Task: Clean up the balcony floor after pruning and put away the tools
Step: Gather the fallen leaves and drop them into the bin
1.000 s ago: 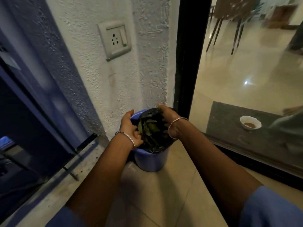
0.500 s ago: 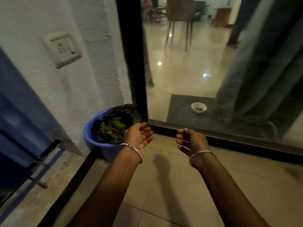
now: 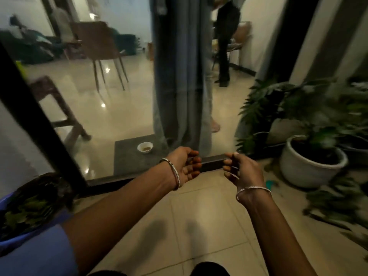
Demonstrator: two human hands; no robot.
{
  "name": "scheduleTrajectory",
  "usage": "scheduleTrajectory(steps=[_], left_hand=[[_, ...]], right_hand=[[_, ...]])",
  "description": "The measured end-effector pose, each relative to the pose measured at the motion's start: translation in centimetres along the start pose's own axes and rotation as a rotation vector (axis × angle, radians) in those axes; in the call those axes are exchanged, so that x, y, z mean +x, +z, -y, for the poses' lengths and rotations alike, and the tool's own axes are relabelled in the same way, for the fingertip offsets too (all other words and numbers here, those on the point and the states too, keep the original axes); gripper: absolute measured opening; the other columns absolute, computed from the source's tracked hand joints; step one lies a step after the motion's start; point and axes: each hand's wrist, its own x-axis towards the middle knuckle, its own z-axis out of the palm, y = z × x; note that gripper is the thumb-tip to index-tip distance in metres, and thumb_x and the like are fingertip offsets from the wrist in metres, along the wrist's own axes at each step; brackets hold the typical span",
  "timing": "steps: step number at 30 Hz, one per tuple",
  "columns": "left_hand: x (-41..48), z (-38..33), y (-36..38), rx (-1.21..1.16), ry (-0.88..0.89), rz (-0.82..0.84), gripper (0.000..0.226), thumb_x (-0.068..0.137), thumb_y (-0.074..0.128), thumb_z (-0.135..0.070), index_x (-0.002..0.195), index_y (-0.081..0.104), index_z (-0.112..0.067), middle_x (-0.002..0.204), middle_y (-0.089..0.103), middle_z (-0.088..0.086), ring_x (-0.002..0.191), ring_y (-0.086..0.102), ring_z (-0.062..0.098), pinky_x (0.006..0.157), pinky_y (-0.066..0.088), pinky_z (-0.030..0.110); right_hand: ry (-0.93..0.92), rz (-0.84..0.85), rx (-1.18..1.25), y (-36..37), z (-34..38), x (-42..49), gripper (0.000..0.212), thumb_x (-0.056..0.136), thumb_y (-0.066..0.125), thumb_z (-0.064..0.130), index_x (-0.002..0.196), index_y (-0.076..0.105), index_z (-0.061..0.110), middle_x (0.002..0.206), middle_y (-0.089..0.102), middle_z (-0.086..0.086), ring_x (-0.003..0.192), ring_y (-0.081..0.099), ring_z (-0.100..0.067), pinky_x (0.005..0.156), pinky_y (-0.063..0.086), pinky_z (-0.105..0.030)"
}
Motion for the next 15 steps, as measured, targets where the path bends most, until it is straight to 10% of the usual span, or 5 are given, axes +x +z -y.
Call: scheduleTrajectory(steps=[15], left_hand=[[-7.7, 11.3, 22.4, 0.293, -0.130, 0.376, 0.017, 0.095, 0.046, -0.019, 0.084, 0.058, -0.015, 0.072, 0.059, 0.002, 0.061, 0.054, 0.015, 0.060, 0.045, 0.026]], right_hand=[[-0.129, -0.547, 0.237, -28.2, 6.2, -7.7, 0.026, 0.099, 0.047, 0.014, 0.081, 0.063, 0.005, 0.051, 0.056, 0.001, 0.043, 0.049, -0.012, 0.040, 0.033, -0.019]])
